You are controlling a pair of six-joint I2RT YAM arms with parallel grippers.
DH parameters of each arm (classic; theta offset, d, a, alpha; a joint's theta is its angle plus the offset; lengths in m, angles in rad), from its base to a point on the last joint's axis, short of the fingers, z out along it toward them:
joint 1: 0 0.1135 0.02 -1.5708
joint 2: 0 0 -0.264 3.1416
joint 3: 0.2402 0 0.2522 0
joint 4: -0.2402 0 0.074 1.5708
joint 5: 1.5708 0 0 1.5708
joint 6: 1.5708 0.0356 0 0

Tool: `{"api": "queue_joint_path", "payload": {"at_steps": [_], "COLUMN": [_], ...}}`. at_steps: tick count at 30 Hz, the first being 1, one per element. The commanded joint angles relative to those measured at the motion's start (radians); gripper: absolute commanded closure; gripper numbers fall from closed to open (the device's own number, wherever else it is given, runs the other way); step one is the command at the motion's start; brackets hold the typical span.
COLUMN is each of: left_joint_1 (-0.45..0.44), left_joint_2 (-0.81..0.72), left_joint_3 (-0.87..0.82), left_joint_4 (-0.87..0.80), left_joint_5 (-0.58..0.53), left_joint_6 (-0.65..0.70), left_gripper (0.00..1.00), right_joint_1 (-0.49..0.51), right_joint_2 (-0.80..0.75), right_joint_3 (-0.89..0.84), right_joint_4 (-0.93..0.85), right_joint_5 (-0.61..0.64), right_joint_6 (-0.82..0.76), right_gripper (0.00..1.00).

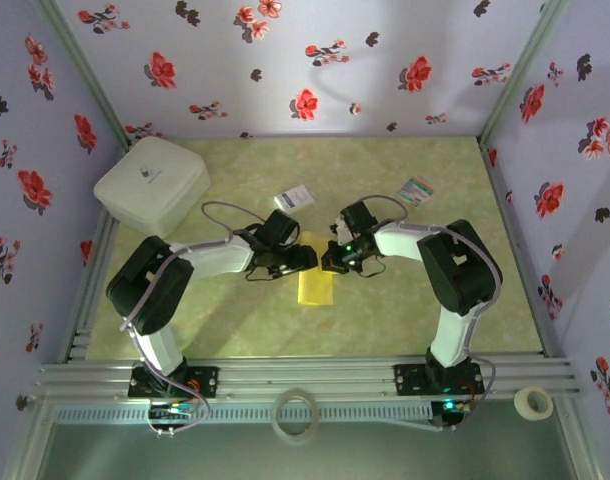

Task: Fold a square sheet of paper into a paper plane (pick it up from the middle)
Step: Hold the square sheet of paper at the center of the table.

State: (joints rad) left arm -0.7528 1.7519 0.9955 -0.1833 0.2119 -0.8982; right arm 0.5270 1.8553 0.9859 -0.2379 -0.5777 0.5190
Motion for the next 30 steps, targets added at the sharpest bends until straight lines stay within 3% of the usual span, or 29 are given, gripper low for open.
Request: {"api": "queue_joint_path", "payload": {"at_steps": [1,4,12,14,19,30], "left_joint_1": [0.02,0.026,0.065,0.078,0.086,0.069], "left_joint_2": [-0.074,-0.114,-0.16,-0.153,-0.097,0.031], "left_joint_3": [-0.021,-0.036,-0.057,-0.052,-0.013,0.047], "left_joint_4": [-0.043,-0.037,0.049,0.047,-0.04,-0.036], "left_joint_5": [-0.059,-0.075,-0.008,0.005,-0.024,0.041], "left_joint_6": [-0.005,-0.008,-0.002,-0.005,-0.004,0.012], "left_gripper": [0.34,0.34,0.55,0.53,0.33,0.36], "right_joint_1": [0.001,0.001,0.005,0.005,0.007,0.007], "right_joint_2": [0.083,0.106,0.124,0.125,0.122,0.124], "right_joint_3": [0.013,0.033,0.059,0.063,0.062,0.062], "right_joint_4": [-0.074,-0.102,-0.136,-0.148,-0.138,-0.135], "right_joint_5": [0.054,0.054,0.038,0.043,0.031,0.041], "right_joint_6": [-0.053,-0.071,-0.119,-0.126,-0.126,-0.118], "right_gripper": [0.98,0.98,0.98,0.98,0.98,0.98]}}
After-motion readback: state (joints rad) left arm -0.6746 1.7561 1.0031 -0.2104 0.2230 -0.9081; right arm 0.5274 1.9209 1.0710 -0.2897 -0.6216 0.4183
